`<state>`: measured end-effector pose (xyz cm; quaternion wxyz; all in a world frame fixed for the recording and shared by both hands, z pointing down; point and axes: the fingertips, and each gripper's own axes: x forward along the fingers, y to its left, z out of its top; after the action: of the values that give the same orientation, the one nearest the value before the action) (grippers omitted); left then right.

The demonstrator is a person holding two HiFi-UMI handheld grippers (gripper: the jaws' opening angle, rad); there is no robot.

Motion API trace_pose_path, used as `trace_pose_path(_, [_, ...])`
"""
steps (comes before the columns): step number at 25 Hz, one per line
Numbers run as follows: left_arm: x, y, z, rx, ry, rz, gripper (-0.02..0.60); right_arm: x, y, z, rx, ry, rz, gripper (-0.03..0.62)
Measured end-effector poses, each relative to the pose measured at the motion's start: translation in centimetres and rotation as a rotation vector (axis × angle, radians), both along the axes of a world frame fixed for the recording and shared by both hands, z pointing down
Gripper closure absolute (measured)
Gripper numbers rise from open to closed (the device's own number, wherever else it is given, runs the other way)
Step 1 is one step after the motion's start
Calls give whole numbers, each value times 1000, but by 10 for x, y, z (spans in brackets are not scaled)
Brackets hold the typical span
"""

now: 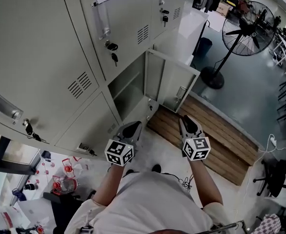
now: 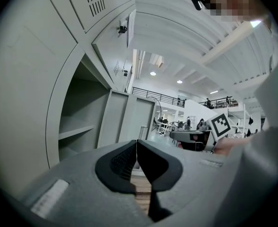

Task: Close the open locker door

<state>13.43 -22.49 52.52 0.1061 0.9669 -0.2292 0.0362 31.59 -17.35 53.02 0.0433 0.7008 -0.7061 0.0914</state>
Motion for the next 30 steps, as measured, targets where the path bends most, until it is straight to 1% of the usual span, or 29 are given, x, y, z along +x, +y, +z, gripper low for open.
trace_pose_path(7, [7,-3,5,-12,2,-73,566,36,-25,8,-12,5,-33,511])
trace_pose_path(14, [10,-4,7,-12,-14,-136,566,72,-51,18,-30,-34,-51,502])
trace_pose_path(21, [12,-7,11,-18,-33,-195,566,89,-76,28,-41,-58,-80,492])
trace_pose_path(27, [11,-13,14,-27,-40,-241,566,106,-98,32,-65,-53,-105,470])
trace_pose_path(30, [6,-15,17,-30,-42,-262,566,109,-103,32,-62,-46,-120,468])
